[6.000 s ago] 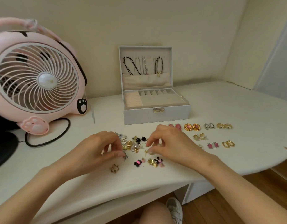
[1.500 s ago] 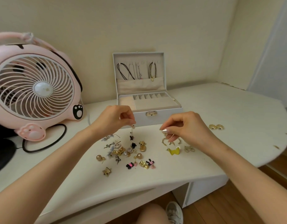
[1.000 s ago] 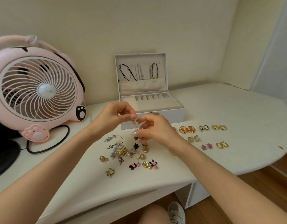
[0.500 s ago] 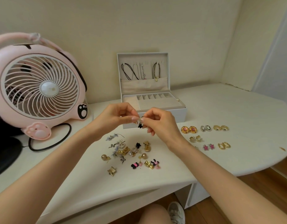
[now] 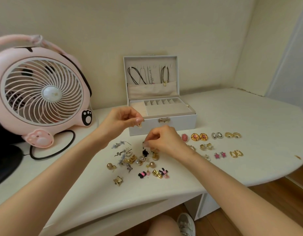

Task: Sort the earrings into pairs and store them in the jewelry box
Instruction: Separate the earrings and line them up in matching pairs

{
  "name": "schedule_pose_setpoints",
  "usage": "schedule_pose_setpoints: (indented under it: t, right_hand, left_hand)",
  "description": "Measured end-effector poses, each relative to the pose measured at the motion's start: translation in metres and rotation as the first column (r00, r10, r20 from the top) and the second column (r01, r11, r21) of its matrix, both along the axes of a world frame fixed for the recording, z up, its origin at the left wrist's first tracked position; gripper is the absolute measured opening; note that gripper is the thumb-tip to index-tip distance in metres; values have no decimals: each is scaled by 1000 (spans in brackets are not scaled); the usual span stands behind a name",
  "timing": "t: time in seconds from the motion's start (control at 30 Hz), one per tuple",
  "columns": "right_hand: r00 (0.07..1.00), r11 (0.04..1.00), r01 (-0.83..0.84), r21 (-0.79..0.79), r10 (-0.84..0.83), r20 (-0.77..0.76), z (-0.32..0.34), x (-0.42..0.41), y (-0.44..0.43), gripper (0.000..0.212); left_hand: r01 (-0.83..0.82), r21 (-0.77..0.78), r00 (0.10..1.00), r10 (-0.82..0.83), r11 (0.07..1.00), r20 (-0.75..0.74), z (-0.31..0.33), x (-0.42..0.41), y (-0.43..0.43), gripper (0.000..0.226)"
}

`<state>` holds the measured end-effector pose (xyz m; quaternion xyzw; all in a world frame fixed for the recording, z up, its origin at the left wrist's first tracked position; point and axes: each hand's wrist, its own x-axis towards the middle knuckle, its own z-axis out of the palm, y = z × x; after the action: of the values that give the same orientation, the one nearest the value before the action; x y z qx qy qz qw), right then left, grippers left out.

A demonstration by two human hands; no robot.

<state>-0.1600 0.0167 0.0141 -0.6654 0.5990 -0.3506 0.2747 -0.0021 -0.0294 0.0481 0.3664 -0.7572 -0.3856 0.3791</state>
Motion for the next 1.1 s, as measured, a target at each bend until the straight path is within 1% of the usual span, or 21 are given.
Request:
schedule_pose_setpoints:
  t: [0.07, 0.2, 0.27, 0.33, 0.43, 0.6, 0.73, 0.87, 1.1]
  right_hand:
    - [1000, 1000, -9, 16, 9, -11, 0, 0, 1, 11]
    - [990, 999, -13, 46, 6, 144, 7, -8, 7, 15]
    - [980, 1000, 11, 7, -12, 201, 11, -14, 14, 12]
    - [982, 997, 52, -56, -42, 182, 14, -21, 22, 8]
    - [976, 990, 104, -98, -82, 204, 13, -38, 34, 5]
    - [946, 984, 148, -95, -113, 305, 15, -82, 57, 14]
    - [941, 971, 221, -93, -187, 283, 16, -119, 75, 19]
    - [942, 960, 268, -86, -242, 233, 14, -148, 87, 19]
    - [911, 919, 384, -90, -362, 197, 8, -188, 91, 24]
  left_hand:
    - [-4, 5, 1000, 4, 1000, 27, -3, 0, -1, 5]
    - [0, -12, 999, 1, 1000, 52, -6, -3, 0, 4]
    - [10, -30, 997, -8, 999, 75, -7, -8, 2, 5]
    - [25, -55, 992, -18, 998, 124, -9, -15, 6, 6]
    - [76, -101, 978, -54, 992, 201, -12, -29, 14, 4]
    - [191, -117, 962, -162, 975, 221, -13, -60, 29, 5]
    - [249, -131, 948, -214, 960, 235, -16, -94, 35, 3]
    - [272, -158, 941, -228, 949, 252, -19, -129, 41, 4]
    - [304, -202, 894, -206, 931, 397, -28, -180, 37, 4]
